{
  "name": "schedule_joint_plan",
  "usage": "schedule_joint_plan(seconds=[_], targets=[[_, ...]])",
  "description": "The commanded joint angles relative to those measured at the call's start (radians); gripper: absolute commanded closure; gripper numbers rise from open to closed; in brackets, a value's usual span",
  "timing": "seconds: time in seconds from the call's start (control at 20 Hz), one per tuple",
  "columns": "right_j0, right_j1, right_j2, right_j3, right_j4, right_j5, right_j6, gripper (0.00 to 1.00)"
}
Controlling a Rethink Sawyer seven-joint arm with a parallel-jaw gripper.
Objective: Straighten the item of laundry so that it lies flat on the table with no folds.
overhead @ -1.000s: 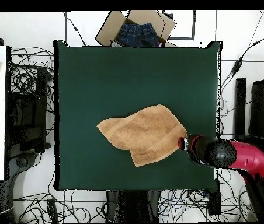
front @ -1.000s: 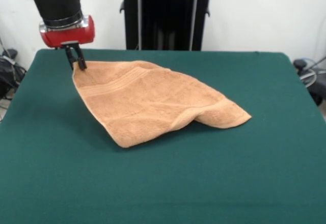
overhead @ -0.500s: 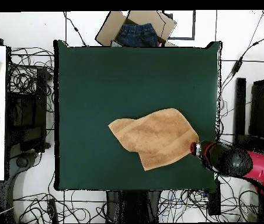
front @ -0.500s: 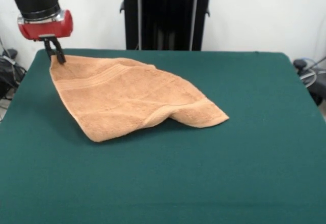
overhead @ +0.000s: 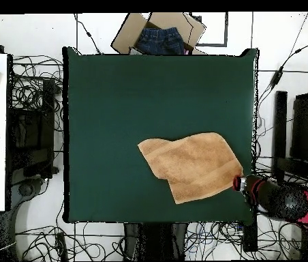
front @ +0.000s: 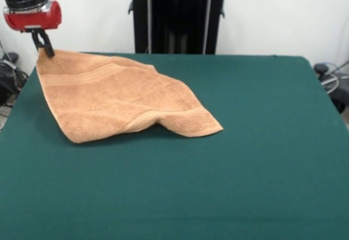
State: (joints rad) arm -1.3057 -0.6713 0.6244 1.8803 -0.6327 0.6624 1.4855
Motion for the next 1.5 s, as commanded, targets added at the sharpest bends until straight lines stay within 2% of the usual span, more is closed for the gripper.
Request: schedule_joint_plan(seconds=[0.05, 0.65, 0.95, 1.05, 1.25, 1.35, 1.5], targets=[[0.005, -0.034, 0.057, 0.110, -0.109, -0.075, -0.161, 1.00], [0.014, -0.015, 0.067, 0.103, -0.138, -0.088, -0.134, 1.00], [-0.015, -0.018, 0.097, 0.078, -0.112, -0.041, -0.191, 1.00], [-0.044, -0.058, 0.141, 0.064, -0.053, 0.044, -0.254, 1.00], [-0.092, -0.214, 0.229, 0.052, 0.100, 0.259, -0.355, 1.00], [-0.106, -0.273, 0.252, 0.047, 0.138, 0.319, -0.377, 1.00], [-0.116, -0.313, 0.271, 0.031, 0.161, 0.373, -0.396, 1.00]])
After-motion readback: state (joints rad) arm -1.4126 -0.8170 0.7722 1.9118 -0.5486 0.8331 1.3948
